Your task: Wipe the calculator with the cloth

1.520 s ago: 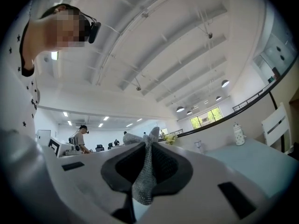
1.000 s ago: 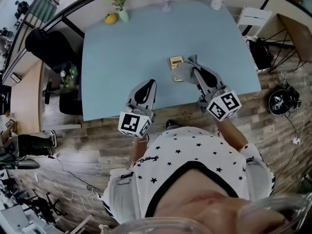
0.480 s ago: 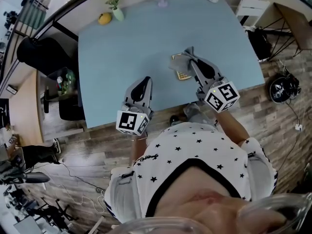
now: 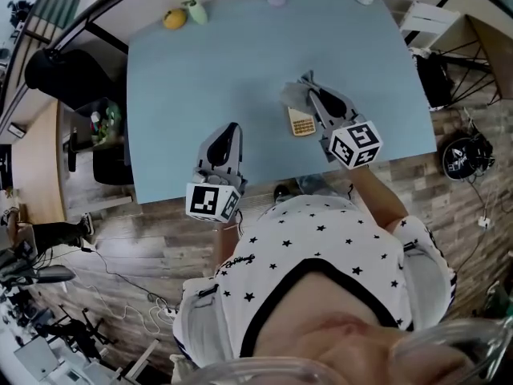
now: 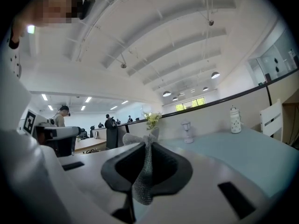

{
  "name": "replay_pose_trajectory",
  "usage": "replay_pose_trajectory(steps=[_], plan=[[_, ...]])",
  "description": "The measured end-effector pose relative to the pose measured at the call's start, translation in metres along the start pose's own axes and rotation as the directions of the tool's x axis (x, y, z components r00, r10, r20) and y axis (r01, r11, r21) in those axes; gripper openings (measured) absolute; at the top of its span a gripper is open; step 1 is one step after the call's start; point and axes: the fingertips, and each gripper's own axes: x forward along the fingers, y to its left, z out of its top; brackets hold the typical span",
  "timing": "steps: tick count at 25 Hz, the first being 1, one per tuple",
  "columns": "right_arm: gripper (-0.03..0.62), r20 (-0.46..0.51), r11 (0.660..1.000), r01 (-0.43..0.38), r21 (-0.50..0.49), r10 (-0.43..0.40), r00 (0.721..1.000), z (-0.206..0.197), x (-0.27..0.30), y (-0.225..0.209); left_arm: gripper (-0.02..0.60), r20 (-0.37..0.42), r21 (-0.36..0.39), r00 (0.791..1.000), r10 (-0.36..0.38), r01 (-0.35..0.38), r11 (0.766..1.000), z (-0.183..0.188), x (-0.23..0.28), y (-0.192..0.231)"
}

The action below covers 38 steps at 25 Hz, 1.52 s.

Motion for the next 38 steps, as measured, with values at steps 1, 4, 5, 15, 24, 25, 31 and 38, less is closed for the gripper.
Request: replay_pose_trajectory(steps=[1,4,5,15,24,25,31,38], plan=[[0.029,-0.016,1.000,-0.006,-0.001,0.006,1.000,-0.005,0.005,-0.003,0.031,-0.001,-0.002,1.000,0.013,-0.013,1.000,0.000,0.000,0.001],[0.029,-0.065,1.000,-0.015,0.001,0.015,0.998,-0.020,0.020,-0.011,0.031,-0.011,-0.002,0.999,0.043,-0.043,0.999,-0.001,0.001,0.004],[0.029,-0.083,1.000,-0.016,-0.001,0.015,0.996,-0.026,0.024,-0.013,0.031,-0.015,-0.005,0.998,0.053,-0.053,0.999,-0.002,0.000,0.006],[0.032,-0.272,0.999,-0.021,-0.026,0.014,0.962,-0.095,0.065,-0.023,0.031,-0.033,-0.014,0.990,0.137,-0.138,0.990,-0.007,-0.007,0.026],[0.032,-0.393,0.996,-0.081,-0.047,0.056,0.918,-0.136,0.089,-0.014,0.031,-0.044,-0.024,0.976,0.215,-0.216,0.976,-0.010,-0.024,0.031],[0.032,-0.406,0.995,-0.086,-0.050,0.059,0.912,-0.141,0.091,-0.013,0.031,-0.045,-0.025,0.974,0.222,-0.223,0.975,-0.010,-0.025,0.032],[0.032,-0.480,0.991,-0.106,-0.081,0.054,0.876,-0.162,0.094,-0.014,0.031,-0.046,-0.018,0.966,0.253,-0.254,0.967,-0.007,-0.032,0.030],[0.032,-0.505,0.989,-0.101,-0.110,0.032,0.862,-0.170,0.096,-0.016,0.031,-0.052,-0.020,0.961,0.272,-0.274,0.962,-0.009,-0.040,0.034]])
